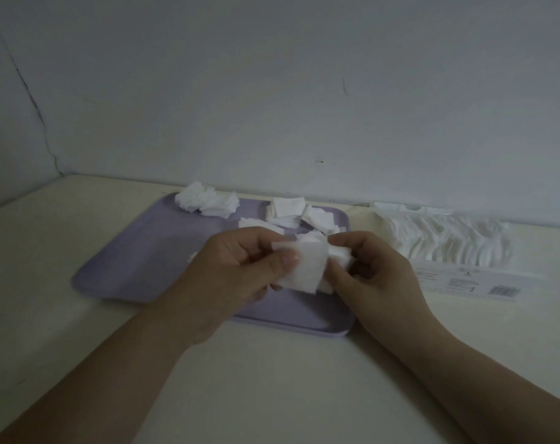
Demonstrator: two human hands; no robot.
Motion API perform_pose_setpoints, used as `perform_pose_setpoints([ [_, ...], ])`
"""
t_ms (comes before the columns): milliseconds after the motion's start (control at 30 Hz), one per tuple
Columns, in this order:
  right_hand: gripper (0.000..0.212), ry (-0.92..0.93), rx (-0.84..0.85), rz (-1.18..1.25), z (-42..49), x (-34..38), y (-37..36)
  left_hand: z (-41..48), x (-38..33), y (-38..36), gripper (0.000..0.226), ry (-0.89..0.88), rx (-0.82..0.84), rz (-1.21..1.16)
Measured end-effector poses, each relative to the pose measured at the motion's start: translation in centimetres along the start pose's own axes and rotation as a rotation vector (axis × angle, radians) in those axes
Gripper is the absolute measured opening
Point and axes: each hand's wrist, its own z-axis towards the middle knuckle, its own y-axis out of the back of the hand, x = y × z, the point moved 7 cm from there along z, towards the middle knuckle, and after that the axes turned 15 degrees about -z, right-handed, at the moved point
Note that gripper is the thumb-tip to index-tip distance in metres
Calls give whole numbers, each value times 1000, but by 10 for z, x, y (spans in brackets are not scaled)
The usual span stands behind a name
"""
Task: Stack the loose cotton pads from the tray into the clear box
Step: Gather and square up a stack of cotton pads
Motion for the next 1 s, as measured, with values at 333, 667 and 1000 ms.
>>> perform_pose_setpoints([
  [333,31,53,138,167,-2,8,-9,-2,7,-5,11,-84,-100,293],
  [667,48,111,124,96,-3,7,-9,0,9,5,32,-93,-176,343],
  [1000,47,306,83,-1,-5,19,-5,-2,10,-1,28,15,-43,433],
])
